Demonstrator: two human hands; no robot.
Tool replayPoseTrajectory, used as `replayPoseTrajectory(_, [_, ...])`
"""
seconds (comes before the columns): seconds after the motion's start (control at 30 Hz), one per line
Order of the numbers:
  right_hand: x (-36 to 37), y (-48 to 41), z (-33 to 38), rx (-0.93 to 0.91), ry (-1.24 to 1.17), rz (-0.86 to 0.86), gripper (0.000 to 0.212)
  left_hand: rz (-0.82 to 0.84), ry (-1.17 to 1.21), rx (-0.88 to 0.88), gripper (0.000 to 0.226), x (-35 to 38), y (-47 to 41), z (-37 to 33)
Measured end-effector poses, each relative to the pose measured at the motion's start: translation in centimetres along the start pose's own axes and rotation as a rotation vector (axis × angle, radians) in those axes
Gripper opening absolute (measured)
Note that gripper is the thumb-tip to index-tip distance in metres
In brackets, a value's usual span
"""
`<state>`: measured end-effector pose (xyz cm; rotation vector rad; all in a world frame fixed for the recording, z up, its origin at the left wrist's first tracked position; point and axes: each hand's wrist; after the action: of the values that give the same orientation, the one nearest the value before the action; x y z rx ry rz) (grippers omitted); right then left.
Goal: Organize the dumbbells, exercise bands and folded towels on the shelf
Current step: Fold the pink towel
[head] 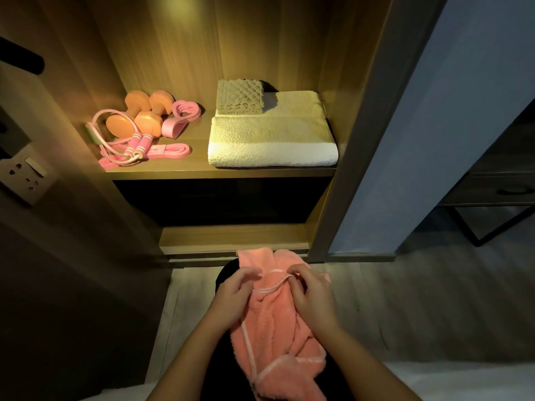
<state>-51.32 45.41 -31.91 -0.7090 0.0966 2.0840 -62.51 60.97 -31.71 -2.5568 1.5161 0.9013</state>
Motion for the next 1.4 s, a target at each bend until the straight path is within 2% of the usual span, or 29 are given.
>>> replayPoseTrajectory(0.13, [0.0,0.0,-0.2,0.022,-0.078,0.039,0.012,0.183,-0.270,-0.029,0.066,-0.9,-1.7,-1.0])
replayPoseTrajectory(0.17, [-0.1,-0.1,-0.2,0.032,-0.087,0.056,0.013,0.202,-0.366,-0.005,0.065,-1.0,-2.0,-1.4])
replayPoseTrajectory(0.27, [-0.3,-0.2,-0.3,0.053,-0.104,0.083,0.016,0.251,-0.544,0.028,0.040,-0.9,-2.8,-2.0])
replayPoseTrajectory(0.4, [-0.4,-0.3,-0.4,0.093,-0.162,0.095,0.017,0.266,-0.600,0.010,0.018,-0.7,-3.3,-1.5])
replayPoseTrajectory(0.47, [-0.4,-0.3,-0.3,0.123,-0.219,0.088,0.018,0.176,-0.595,0.011,0.010,-0.5,-3.1,-1.5])
replayPoseTrajectory(0.57, [-0.7,-0.6,0.2,0.185,-0.381,0.030,0.021,-0.066,-0.450,0.046,0.016,-0.6,-2.6,-1.0])
replayPoseTrajectory(0.63, [-1.5,-1.2,0.2,0.224,-0.437,0.018,0.024,-0.158,-0.362,0.095,0.022,-1.9,-2.4,-1.1])
replayPoseTrajectory(0.73, [-2.8,-3.3,0.2,0.288,-0.394,0.101,0.023,-0.207,-0.333,0.124,0.029,-5.1,-2.9,-2.8])
replayPoseTrajectory(0.83, [-4.5,-6.6,2.2,0.322,-0.285,0.220,0.039,-0.197,-0.380,0.181,0.024,-8.1,-3.5,-6.1])
replayPoseTrajectory(0.93, [-6.9,-10.3,6.1,0.246,-0.086,0.377,0.033,-0.223,-0.472,0.228,0.021,-11.0,-4.0,-10.0])
replayPoseTrajectory(1.0, [-8.7,-12.4,9.0,0.154,0.012,0.403,0.036,-0.260,-0.528,0.282,0.023,-13.3,-4.2,-12.8])
replayPoseTrajectory(1.1, [-10.9,-14.5,13.2,0.014,0.031,0.406,0.046,-0.327,-0.552,0.427,0.029,-17.1,-4.2,-17.4])
replayPoseTrajectory(1.2, [-13.2,-16.2,17.7,-0.096,0.089,0.327,0.053,-0.411,-0.610,0.531,0.027,-20.3,-3.4,-22.4])
replayPoseTrajectory(1.37, [-17.5,-19.7,24.0,-0.229,0.289,0.092,0.017,-0.585,-0.696,0.635,0.026,-23.8,-1.5,-29.8])
replayPoseTrajectory(1.4, [-18.2,-20.3,24.8,-0.221,0.338,0.080,0.016,-0.639,-0.686,0.664,0.025,-24.5,-1.1,-30.9])
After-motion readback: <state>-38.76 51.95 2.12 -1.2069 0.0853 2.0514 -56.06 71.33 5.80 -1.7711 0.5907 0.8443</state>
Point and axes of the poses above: each hand's wrist, its own y-axis away from the middle knuckle, its own x-axis out of the palm, z = x × y, and after that the axes turned 11 degrees about -y, right-handed
